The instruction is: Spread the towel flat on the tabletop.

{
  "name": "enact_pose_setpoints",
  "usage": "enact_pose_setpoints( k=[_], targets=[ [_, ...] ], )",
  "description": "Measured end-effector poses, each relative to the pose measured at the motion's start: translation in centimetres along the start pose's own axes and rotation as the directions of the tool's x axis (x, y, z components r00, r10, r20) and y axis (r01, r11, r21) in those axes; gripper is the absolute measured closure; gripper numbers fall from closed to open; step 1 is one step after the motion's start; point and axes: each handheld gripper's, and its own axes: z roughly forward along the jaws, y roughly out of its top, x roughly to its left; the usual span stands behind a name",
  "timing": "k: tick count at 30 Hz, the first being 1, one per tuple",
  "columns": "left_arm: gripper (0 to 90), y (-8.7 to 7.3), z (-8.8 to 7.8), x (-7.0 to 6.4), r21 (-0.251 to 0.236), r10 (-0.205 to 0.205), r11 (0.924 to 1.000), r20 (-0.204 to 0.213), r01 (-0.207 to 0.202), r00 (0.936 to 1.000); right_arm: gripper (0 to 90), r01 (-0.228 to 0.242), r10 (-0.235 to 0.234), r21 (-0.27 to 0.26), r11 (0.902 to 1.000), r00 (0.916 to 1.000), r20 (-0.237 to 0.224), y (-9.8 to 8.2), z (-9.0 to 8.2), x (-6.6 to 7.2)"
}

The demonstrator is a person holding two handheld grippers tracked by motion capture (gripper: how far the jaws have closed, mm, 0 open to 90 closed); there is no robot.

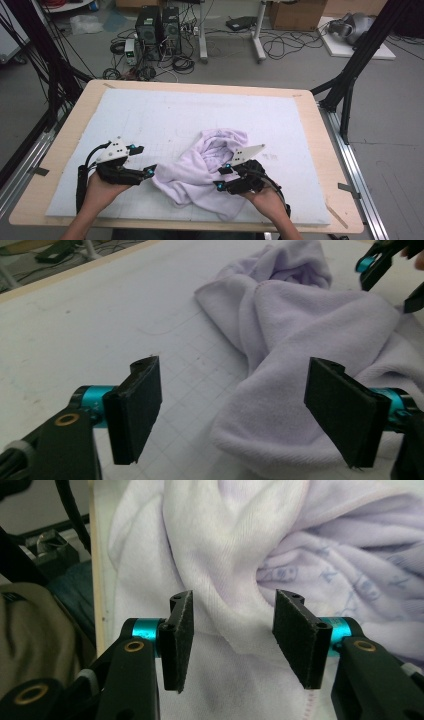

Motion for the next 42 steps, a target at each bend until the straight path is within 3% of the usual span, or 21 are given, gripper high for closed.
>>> enact_pose_setpoints(
  k=[2,7,8,9,10,12,14,17,19,21,22,23,24,27,31,33,34,38,39,42],
  targets=[
    [27.8,0.5,0.8,-0.3,0.01,0.015,0.9998,0.024,-0.015,0.9996,58.3,0.0,0.0,0.024,0.9997,1.0,0.001,-0.4,0.5,0.2],
    [32.0,2.0,3.1,-1.2,0.019,0.05,0.9984,0.083,-0.052,0.9953,84.0,0.045,-0.041,0.102,0.9938,0.9985,-0.036,-1.6,1.7,0.7],
    [32.6,2.3,3.5,-1.3,0.025,0.061,0.9977,0.093,-0.064,0.9938,85.3,0.05,-0.045,0.104,0.9933,0.998,-0.044,-1.7,1.8,0.8],
    [34.2,2.6,4.0,-1.4,0.031,0.067,0.997,0.102,-0.071,0.9925,86.6,0.045,-0.036,0.095,0.9945,0.9949,-0.094,-1.9,1.6,1.1],
    [34.2,2.9,4.6,-1.5,0.035,0.07,0.9966,0.108,-0.074,0.9917,86.6,0.045,-0.036,0.095,0.9945,0.9949,-0.094,-1.9,1.6,1.1],
    [35.4,3.4,5.6,-1.8,0.046,0.074,0.9958,0.121,-0.08,0.9899,86.6,0.036,-0.026,0.067,0.9971,0.988,-0.152,-2.0,1.3,1.7],
    [37.2,3.9,6.8,-1.9,0.065,0.073,0.9945,0.138,-0.083,0.9877,85.5,0.059,-0.05,0.039,0.9975,0.9787,-0.199,-1.9,0.9,2.4],
    [41.5,4.1,8.5,-2.0,0.112,0.077,0.9892,0.15,-0.094,0.9857,72.3,0.049,-0.051,-0.014,0.9987,0.9835,-0.174,-1.9,-0.4,2.5],
    [45.1,3.8,9.6,-2.0,0.17,0.079,0.9794,0.171,-0.109,0.9821,65.0,0.026,-0.033,-0.059,0.9979,0.9917,-0.124,-2.0,-1.6,1.7],
    [62.7,3.3,10.5,-2.0,0.234,0.091,0.9632,0.182,-0.133,0.9791,62.5,-0.015,0.007,-0.103,0.9946,0.9971,-0.075,-2.0,-2.7,0.6],
    [79.7,3.1,10.8,-2.0,0.252,0.092,0.9575,0.195,-0.141,0.9765,59.7,-0.025,0.026,-0.113,0.9933,0.9997,0.005,-2.0,-3.4,-0.4],
    [82.8,3.1,10.8,-2.0,0.258,0.1,0.9545,0.192,-0.149,0.9763,58.4,-0.038,0.044,-0.121,0.9919,0.998,0.046,-2.0,-3.6,-1.0],
    [82.8,3.1,10.6,-2.0,0.26,0.105,0.9536,0.186,-0.152,0.9769,58.4,-0.038,0.044,-0.121,0.9919,0.998,0.046,-2.0,-3.6,-1.0],
    [85.4,3.2,9.2,-1.8,0.244,0.117,0.9574,0.16,-0.155,0.9801,56.7,-0.073,0.089,-0.117,0.9904,0.987,0.134,-1.8,-3.7,-2.8],
    [85.5,2.0,6.1,-0.8,0.224,0.108,0.9659,0.107,-0.13,0.9884,57.0,-0.063,0.078,-0.1,0.993,0.9859,0.148,-1.5,-3.1,-3.1],
    [85.6,1.0,4.4,-0.3,0.215,0.082,0.9717,0.075,-0.097,0.9938,57.3,-0.048,0.06,-0.084,0.9953,0.9882,0.141,-1.2,-2.5,-3.0],
    [85.7,0.4,3.4,0.0,0.211,0.079,0.9734,0.064,-0.091,0.9948,58.5,-0.021,0.031,-0.076,0.9969,0.9906,0.133,-0.7,-1.9,-2.7],
    [85.8,-1.6,-0.1,0.2,0.201,0.061,0.9772,0.04,-0.068,0.9973,59.1,0.009,-0.003,-0.051,0.9987,0.993,0.118,0.2,-0.6,-2.4],
    [85.8,-2.1,-0.7,0.1,0.204,0.056,0.9771,0.036,-0.062,0.9978,59.1,0.033,-0.031,-0.02,0.9992,0.9935,0.11,0.7,0.6,-2.1],
    [85.1,-2.7,-1.7,0.2,0.196,0.049,0.9789,0.043,-0.057,0.9979,57.1,0.055,-0.056,0.013,0.9984,0.9941,0.093,1.1,1.9,-1.9]
  ],
)
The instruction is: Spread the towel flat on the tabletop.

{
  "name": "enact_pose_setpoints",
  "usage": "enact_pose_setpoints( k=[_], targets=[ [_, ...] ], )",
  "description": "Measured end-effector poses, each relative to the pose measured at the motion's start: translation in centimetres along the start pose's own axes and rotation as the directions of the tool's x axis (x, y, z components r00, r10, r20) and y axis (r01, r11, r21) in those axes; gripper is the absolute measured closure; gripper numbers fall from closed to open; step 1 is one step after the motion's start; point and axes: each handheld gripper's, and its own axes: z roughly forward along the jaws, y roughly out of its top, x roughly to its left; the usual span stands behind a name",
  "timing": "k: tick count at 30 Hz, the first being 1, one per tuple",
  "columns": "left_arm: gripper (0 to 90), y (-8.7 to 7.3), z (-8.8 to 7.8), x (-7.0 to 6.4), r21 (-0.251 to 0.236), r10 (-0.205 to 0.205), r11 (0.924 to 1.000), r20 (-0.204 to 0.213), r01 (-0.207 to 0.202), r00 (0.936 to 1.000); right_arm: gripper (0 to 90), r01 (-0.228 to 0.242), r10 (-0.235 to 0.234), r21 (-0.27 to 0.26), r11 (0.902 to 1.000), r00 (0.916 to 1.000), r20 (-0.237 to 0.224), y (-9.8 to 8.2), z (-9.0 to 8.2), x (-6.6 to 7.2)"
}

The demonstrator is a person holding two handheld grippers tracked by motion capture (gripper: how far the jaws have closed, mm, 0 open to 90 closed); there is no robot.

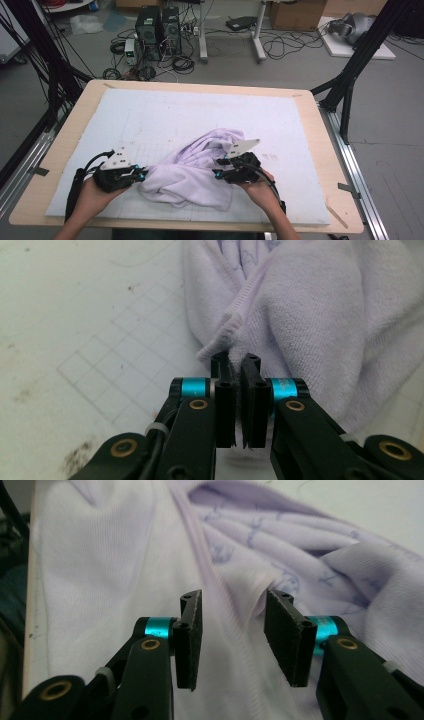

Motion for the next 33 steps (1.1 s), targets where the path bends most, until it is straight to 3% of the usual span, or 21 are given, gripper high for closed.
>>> enact_pose_setpoints(
  k=[1,5,7,8,11,12,16,19,24,26,28,31,33],
  targets=[
    [82.6,0.1,0.0,0.1,-0.009,-0.003,1.0,0.007,0.003,1.0,55.8,0.01,-0.01,0.004,0.9999,0.9999,-0.004,0.2,0.6,0.1],
    [58.0,2.4,0.9,0.7,-0.041,-0.002,0.9991,0.035,0.004,0.9994,54.1,0.03,-0.03,0.034,0.999,0.9995,-0.006,0.6,2.3,0.4],
    [52.3,4.1,1.8,1.0,-0.053,0.009,0.9985,0.045,-0.007,0.9989,67.7,0.023,-0.021,0.089,0.9957,0.9993,-0.03,0.3,3.3,0.2],
    [52.3,4.8,2.4,1.2,-0.056,0.01,0.9984,0.053,-0.007,0.9986,67.7,0.023,-0.021,0.089,0.9957,0.9993,-0.03,0.3,3.3,0.2],
    [51.7,6.5,4.7,1.7,-0.044,0.014,0.999,0.074,-0.011,0.9972,83.4,0.026,-0.018,0.115,0.9931,0.9977,-0.066,-0.2,3.6,0.3],
    [52.4,6.8,5.5,1.8,-0.032,0.018,0.9994,0.075,-0.016,0.997,84.8,0.024,-0.012,0.115,0.9931,0.9943,-0.106,-0.4,3.2,0.3],
    [52.9,7.1,7.4,2.2,0.006,0.001,1.0,0.079,-0.002,0.9969,85.3,0.025,-0.01,0.108,0.9939,0.9905,-0.137,-1.3,2.0,0.9],
    [52.9,7.1,7.4,2.1,0.022,0.004,0.9997,0.087,-0.006,0.9962,85.4,0.016,-0.002,0.089,0.9959,0.9877,-0.156,-2.4,0.1,2.0],
    [52.9,7.2,6.2,2.0,-0.018,0.015,0.9997,0.079,-0.013,0.9967,85.1,0.013,0.004,0.077,0.997,0.9765,-0.215,-4.5,-3.2,4.4],
    [52.8,7.2,5.9,2.3,-0.037,0.007,0.9993,0.081,-0.004,0.9967,83.2,0.014,0.0,0.067,0.9977,0.9785,-0.206,-4.5,-3.6,4.7],
    [52.8,7.4,6.0,2.6,-0.045,-0.001,0.999,0.079,0.005,0.9969,74.3,-0.002,0.005,0.018,0.9998,0.9851,-0.172,-4.1,-4.5,4.5],
    [52.8,7.7,6.8,3.0,-0.044,-0.011,0.9989,0.084,0.015,0.9964,68.9,-0.005,-0.002,-0.071,0.9975,0.9944,-0.105,-2.7,-5.0,3.1],
    [53.7,8.1,7.7,3.3,-0.017,-0.008,0.9998,0.079,0.01,0.9969,66.6,0.006,-0.009,-0.077,0.997,0.999,-0.044,-1.5,-4.1,2.0]
  ],
)
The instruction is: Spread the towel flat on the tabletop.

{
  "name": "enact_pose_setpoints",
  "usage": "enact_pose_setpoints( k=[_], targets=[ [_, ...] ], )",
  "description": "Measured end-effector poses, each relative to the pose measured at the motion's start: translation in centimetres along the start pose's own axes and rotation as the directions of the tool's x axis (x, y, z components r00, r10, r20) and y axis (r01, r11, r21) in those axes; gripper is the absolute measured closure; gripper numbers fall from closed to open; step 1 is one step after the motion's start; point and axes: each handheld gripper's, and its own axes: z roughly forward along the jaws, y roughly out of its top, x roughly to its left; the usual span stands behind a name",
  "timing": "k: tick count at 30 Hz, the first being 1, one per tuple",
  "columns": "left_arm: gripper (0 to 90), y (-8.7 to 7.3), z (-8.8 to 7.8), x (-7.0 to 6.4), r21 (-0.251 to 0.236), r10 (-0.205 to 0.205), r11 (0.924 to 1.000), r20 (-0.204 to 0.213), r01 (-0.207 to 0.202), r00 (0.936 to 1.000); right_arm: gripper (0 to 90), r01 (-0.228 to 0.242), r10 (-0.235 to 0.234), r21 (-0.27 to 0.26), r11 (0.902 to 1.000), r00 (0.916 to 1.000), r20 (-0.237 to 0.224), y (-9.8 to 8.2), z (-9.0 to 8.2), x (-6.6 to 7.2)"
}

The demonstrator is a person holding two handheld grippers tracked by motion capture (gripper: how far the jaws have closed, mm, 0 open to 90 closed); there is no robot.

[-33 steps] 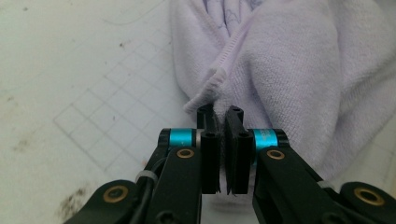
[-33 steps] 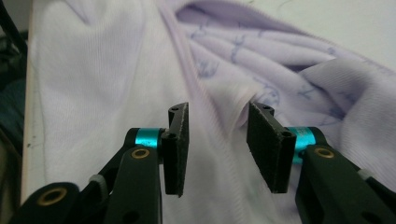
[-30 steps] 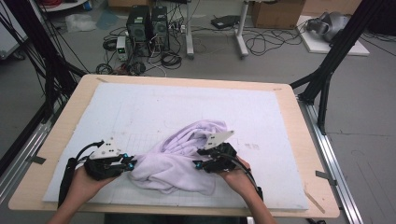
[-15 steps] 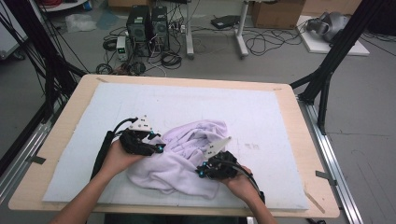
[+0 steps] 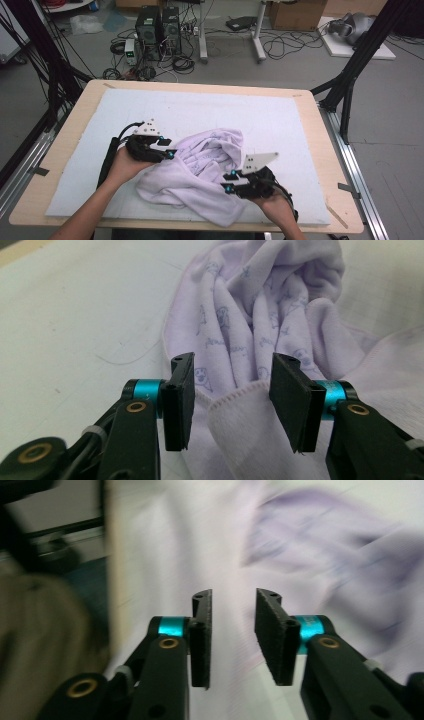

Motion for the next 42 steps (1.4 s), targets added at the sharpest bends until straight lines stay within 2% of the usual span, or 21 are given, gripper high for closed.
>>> enact_pose_setpoints(
  k=[2,7,8,9,10,11,12,13,14,16,17,20,23,25,28,30,32,35,37,39,42],
  targets=[
    [54.2,0.3,1.1,0.6,0.015,-0.012,0.9998,-0.009,0.012,0.9999,63.6,0.019,-0.021,0.032,0.9993,0.998,0.059,0.7,1.8,-1.2],
    [53.9,-0.1,4.4,1.9,0.098,-0.034,0.9945,-0.044,0.038,0.9984,61.3,0.05,-0.062,0.113,0.9924,0.9918,0.112,1.1,5.9,-2.3],
    [56.1,-0.3,5.0,2.1,0.133,-0.035,0.9902,-0.053,0.042,0.998,62.3,0.056,-0.075,0.152,0.9868,0.9899,0.121,0.9,6.8,-2.5],
    [56.1,-0.6,5.7,2.4,0.169,-0.041,0.9843,-0.057,0.05,0.9975,62.3,0.056,-0.075,0.152,0.9868,0.9899,0.121,0.9,6.8,-2.5],
    [61.7,-0.9,6.2,2.6,0.194,-0.05,0.9791,-0.058,0.06,0.997,64.2,0.051,-0.072,0.169,0.9843,0.9898,0.123,0.7,7.2,-2.5],
    [65.2,-1.0,6.0,2.8,0.175,-0.066,0.9817,-0.057,0.075,0.9962,68.0,0.051,-0.075,0.192,0.9801,0.99,0.119,0.6,7.4,-2.6],
    [77.0,-1.0,5.9,2.9,0.176,-0.048,0.9827,-0.053,0.056,0.9975,73.4,0.049,-0.073,0.21,0.9764,0.9916,0.107,0.4,7.7,-2.6],
    [84.5,-1.0,5.8,2.8,0.186,-0.03,0.9817,-0.059,0.04,0.9978,80.2,0.051,-0.07,0.199,0.9786,0.9937,0.088,0.4,7.7,-2.6],
    [85.5,-1.0,5.7,2.7,0.192,-0.021,0.9809,-0.066,0.034,0.9976,85.7,0.056,-0.072,0.205,0.9771,0.9949,0.071,0.4,7.7,-2.5],
    [86.0,-1.0,5.1,2.6,0.205,-0.005,0.9786,-0.082,0.022,0.9966,88.6,0.086,-0.101,0.215,0.9729,0.9932,0.059,0.5,7.7,-2.2],
    [86.2,-1.2,4.6,2.6,0.18,-0.024,0.9829,-0.092,0.04,0.9955,90.0,0.081,-0.093,0.217,0.9728,0.9945,0.048,0.5,7.5,-2.2],
    [86.1,-2.0,2.4,2.8,0.156,-0.046,0.9856,-0.122,0.065,0.9914,90.0,0.075,-0.082,0.211,0.9746,0.9963,0.025,0.4,6.8,-1.9],
    [86.1,-3.7,-0.2,2.7,0.146,-0.055,0.9863,-0.147,0.077,0.9876,90.0,0.084,-0.09,0.205,0.9751,0.9957,0.021,0.0,5.6,-1.2],
    [86.1,-5.1,-1.7,2.4,0.138,-0.064,0.9867,-0.163,0.087,0.9845,90.0,0.065,-0.069,0.193,0.979,0.9975,0.013,-1.0,4.4,-0.9],
    [86.1,-7.4,-3.7,1.8,0.116,-0.092,0.9869,-0.165,0.112,0.982,90.0,0.051,-0.053,0.2,0.9786,0.9986,0.005,-1.9,3.8,-0.6],
    [86.1,-8.7,-4.6,1.1,0.103,-0.102,0.9875,-0.163,0.12,0.9813,90.0,0.036,-0.038,0.197,0.9797,0.9993,0.007,-2.6,3.1,-0.2],
    [86.1,-9.4,-5.4,0.4,0.097,-0.086,0.9901,-0.148,0.101,0.9853,89.7,0.022,-0.027,0.178,0.9839,0.9994,0.022,-2.8,2.2,0.0],
    [81.1,-8.8,-5.8,0.0,0.075,-0.061,0.9945,-0.143,0.072,0.9878,81.7,0.014,-0.02,0.12,0.9927,0.9986,0.05,-2.0,1.7,-0.4],
    [67.9,-7.6,-5.7,0.3,0.04,-0.063,0.9968,-0.147,0.07,0.9871,72.8,0.021,-0.026,0.077,0.9968,0.9972,0.07,-1.0,2.1,-0.9],
    [63.5,-6.1,-5.0,0.8,0.016,-0.054,0.9983,-0.143,0.057,0.9882,68.8,0.036,-0.041,0.076,0.9964,0.9968,0.069,-0.1,3.2,-1.5],
    [59.7,-4.3,-3.1,1.3,0.015,-0.043,0.9989,-0.134,0.045,0.99,60.4,0.058,-0.064,0.078,0.9953,0.9951,0.076,0.8,5.1,-1.9]
  ],
)
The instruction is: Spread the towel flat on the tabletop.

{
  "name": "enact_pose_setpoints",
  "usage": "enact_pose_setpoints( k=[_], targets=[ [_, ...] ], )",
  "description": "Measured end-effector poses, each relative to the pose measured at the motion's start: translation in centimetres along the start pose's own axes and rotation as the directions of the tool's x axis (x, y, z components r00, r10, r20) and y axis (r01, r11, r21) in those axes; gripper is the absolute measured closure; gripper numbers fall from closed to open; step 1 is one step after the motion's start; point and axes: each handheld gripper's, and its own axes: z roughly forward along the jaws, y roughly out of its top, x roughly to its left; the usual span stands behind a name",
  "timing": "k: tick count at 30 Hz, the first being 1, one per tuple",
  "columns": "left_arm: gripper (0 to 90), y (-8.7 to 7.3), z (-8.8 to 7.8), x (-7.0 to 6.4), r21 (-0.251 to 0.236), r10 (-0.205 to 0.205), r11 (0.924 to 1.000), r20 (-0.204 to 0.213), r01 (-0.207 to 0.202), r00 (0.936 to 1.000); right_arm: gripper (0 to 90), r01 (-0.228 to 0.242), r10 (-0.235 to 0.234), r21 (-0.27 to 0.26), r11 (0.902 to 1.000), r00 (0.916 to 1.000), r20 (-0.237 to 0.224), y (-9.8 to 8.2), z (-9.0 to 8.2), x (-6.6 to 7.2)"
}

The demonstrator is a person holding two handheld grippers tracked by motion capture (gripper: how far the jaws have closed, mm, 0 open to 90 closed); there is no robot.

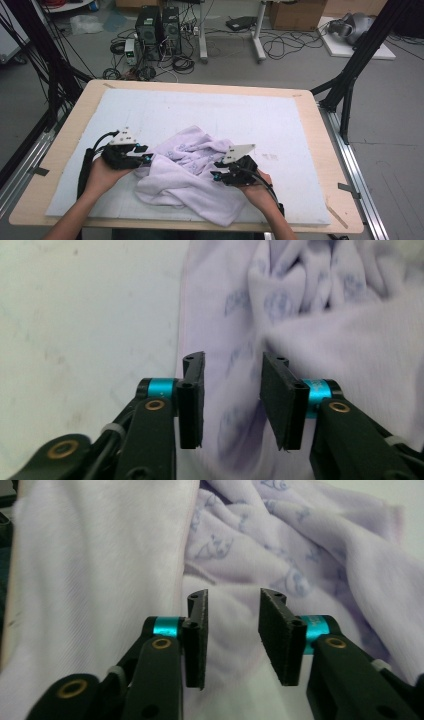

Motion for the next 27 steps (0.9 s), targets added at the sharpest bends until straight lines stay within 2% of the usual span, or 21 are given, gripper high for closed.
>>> enact_pose_setpoints(
  k=[2,3,5,7,8,9,10,11,16,19,22,24,26,27],
  targets=[
    [59.7,0.5,1.5,0.0,0.026,0.013,0.9996,0.014,-0.013,0.9998,58.4,0.014,-0.014,0.017,0.9997,0.9999,0.003,0.4,1.1,0.0],
    [59.6,0.5,2.2,-0.1,0.041,0.016,0.999,0.006,-0.017,0.9998,57.7,0.022,-0.022,0.031,0.9993,0.9997,0.001,0.5,1.5,-0.1],
    [59.8,0.2,3.5,0.0,0.085,0.015,0.9963,0.003,-0.015,0.9999,58.9,0.014,-0.013,0.057,0.9983,0.9999,-0.01,0.3,2.4,-0.3],
    [63.9,-0.2,4.4,0.1,0.131,0.007,0.9913,0.03,-0.011,0.9995,67.9,0.014,-0.01,0.105,0.9944,0.9992,-0.04,0.0,3.2,-0.5],
    [70.6,-0.3,4.5,0.1,0.118,0.008,0.9928,0.061,-0.015,0.9981,74.4,0.006,0.0,0.101,0.9949,0.9984,-0.057,-0.1,3.2,-0.5],
    [80.3,-0.4,4.5,-0.1,0.114,0.016,0.9932,0.072,-0.024,0.9973,81.9,0.008,0.0,0.105,0.9944,0.997,-0.077,0.0,3.2,-0.5],
    [87.0,-0.3,4.5,-0.3,0.12,0.03,0.992,0.07,-0.038,0.9971,84.2,0.021,-0.012,0.113,0.9934,0.9968,-0.079,0.0,3.1,-0.4],
    [88.5,-0.2,4.4,-0.5,0.124,0.038,0.9912,0.062,-0.045,0.9973,85.1,0.033,-0.024,0.119,0.9923,0.9967,-0.078,0.0,3.0,-0.3],
    [89.8,-0.9,2.7,-0.2,0.129,0.021,0.9913,0.04,-0.026,0.999,86.3,-0.001,0.014,0.113,0.9936,0.9933,-0.115,-0.7,1.3,-0.1],
    [89.9,-2.3,1.3,0.0,0.125,0.002,0.9921,0.027,-0.005,0.9996,86.3,0.003,0.01,0.11,0.9939,0.9932,-0.116,-1.6,-0.4,0.7],
    [89.8,-3.9,0.0,0.0,0.108,-0.023,0.994,0.024,0.02,0.9995,86.3,-0.012,0.027,0.111,0.9937,0.9915,-0.127,-2.9,-1.8,1.6],
    [89.8,-4.4,-0.7,-0.1,0.098,-0.017,0.9951,0.03,0.013,0.9994,86.3,-0.027,0.042,0.108,0.9937,0.9894,-0.139,-3.7,-2.7,2.3],
    [89.6,-4.3,-1.1,-0.2,0.084,0.002,0.9964,0.037,-0.005,0.9993,86.2,-0.028,0.044,0.102,0.9944,0.9853,-0.165,-4.0,-3.5,2.7],
    [88.2,-4.0,-1.2,-0.2,0.079,0.007,0.9968,0.035,-0.01,0.9993,84.9,-0.023,0.038,0.095,0.9952,0.9859,-0.163,-3.9,-3.9,2.8]
  ],
)
